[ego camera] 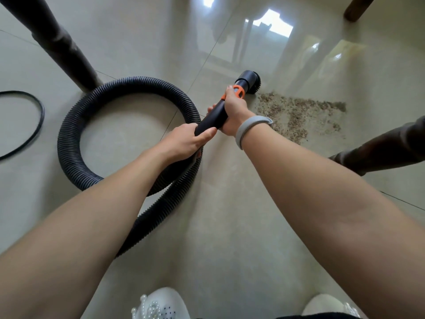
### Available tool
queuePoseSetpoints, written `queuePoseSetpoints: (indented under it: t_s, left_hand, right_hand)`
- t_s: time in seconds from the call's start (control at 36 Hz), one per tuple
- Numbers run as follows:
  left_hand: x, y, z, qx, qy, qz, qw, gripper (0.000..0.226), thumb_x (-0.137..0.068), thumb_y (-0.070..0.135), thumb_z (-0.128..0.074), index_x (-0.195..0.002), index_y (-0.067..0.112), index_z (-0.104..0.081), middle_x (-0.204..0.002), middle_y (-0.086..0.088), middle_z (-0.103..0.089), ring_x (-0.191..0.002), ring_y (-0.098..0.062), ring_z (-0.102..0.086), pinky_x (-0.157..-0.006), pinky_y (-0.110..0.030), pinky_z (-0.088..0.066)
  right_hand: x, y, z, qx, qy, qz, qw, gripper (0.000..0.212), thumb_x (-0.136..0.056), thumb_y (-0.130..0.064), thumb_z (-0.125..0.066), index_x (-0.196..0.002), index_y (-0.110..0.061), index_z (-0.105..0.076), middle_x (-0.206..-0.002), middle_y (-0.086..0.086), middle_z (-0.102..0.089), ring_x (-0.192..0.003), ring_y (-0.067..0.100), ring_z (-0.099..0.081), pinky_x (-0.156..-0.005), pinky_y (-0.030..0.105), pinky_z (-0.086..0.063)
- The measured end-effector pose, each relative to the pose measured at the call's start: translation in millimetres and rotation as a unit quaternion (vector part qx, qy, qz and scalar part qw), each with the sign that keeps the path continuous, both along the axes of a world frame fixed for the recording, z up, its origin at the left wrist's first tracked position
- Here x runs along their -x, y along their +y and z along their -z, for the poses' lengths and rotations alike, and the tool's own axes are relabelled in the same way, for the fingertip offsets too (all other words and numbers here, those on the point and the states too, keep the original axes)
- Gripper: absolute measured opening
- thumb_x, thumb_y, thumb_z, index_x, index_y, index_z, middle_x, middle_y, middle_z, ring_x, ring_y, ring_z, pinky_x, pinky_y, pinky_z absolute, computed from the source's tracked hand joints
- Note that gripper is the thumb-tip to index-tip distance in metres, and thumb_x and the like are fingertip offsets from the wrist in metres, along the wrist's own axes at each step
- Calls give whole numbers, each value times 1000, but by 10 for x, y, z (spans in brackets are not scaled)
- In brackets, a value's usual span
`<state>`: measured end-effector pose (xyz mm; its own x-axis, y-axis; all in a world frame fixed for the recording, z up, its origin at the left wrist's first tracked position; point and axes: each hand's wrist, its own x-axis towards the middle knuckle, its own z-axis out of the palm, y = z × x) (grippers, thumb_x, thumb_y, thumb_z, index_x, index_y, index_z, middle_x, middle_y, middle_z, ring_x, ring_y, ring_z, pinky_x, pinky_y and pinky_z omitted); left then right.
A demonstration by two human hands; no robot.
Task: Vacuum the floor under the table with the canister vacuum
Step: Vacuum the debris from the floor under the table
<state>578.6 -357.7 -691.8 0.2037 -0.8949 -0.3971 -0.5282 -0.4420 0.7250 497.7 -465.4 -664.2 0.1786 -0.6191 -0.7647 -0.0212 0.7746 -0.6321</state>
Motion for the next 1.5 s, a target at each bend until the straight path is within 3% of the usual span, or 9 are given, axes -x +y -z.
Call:
queuePoseSetpoints:
  t_s: [0.25, 0.56, 0.69, 0.78, 0.94, 1.06, 1.5]
  left_hand:
    - [91, 36, -84, -11, -6, 13, 1000, 44, -92, 56, -46, -72, 17, -49, -57, 4, -62, -46, -9, -58, -57, -28, -47]
    - [143, 248, -122, -7, 3, 22, 1000, 40, -94, 50, -46, -72, 17, -47, -58, 3, -59, -48, -10, -54, -56, -29, -42]
    - [117, 449, -119, -14, -4, 31, 999, 40, -93, 52, -46, -71, 18, -47, -57, 4, -59, -46, -9, -53, -57, -30, -44]
    - [71, 567, -102, -22, -8, 37, 999, 45, -89, 61, -45, -72, 19, -48, -59, 3, -61, -49, -13, -56, -61, -37, -48]
    - [16, 788, -89, -45, -24, 41, 998, 50, -78, 70, -40, -74, 21, -49, -60, 3, -63, -54, -17, -59, -66, -43, -51]
    - [10, 928, -116, -45, -36, 41, 998, 44, -87, 64, -45, -74, 23, -50, -63, 3, -64, -59, -17, -60, -69, -41, -49]
    - [-75, 1263, -131, -77, 33, 19, 996, 59, -64, 79, -43, -77, 22, -54, -58, 2, -62, -50, -15, -58, -61, -38, -49]
  right_hand:
    - [138, 27, 69, -2, -19, 28, 999, 48, -98, -46, -44, -124, -5, -42, -78, 10, -52, -62, 22, -57, -65, 35, -49]
    - [205, 216, 101, -20, -36, 45, 998, 47, -97, -46, -46, -115, -4, -41, -76, 10, -53, -62, 23, -57, -60, 35, -50]
    - [230, 418, 142, -35, -47, 51, 997, 45, -96, -47, -48, -112, -5, -40, -77, 10, -54, -66, 22, -57, -73, 38, -54]
    - [237, 539, 130, -42, -62, 58, 996, 42, -97, -44, -47, -111, -5, -40, -79, 10, -54, -62, 21, -58, -63, 35, -53]
    - [248, 767, 115, -52, -71, 57, 995, 38, -97, -44, -46, -105, -7, -38, -79, 11, -55, -66, 21, -59, -77, 38, -53]
    - [235, 913, 99, -57, -75, 60, 994, 36, -97, -42, -47, -84, -10, -40, -81, 11, -55, -67, 21, -60, -88, 43, -53]
    - [240, 1293, 31, -64, -58, 62, 994, 33, -97, -41, -49, -81, -13, -40, -83, 10, -56, -68, 22, -61, -91, 47, -52]
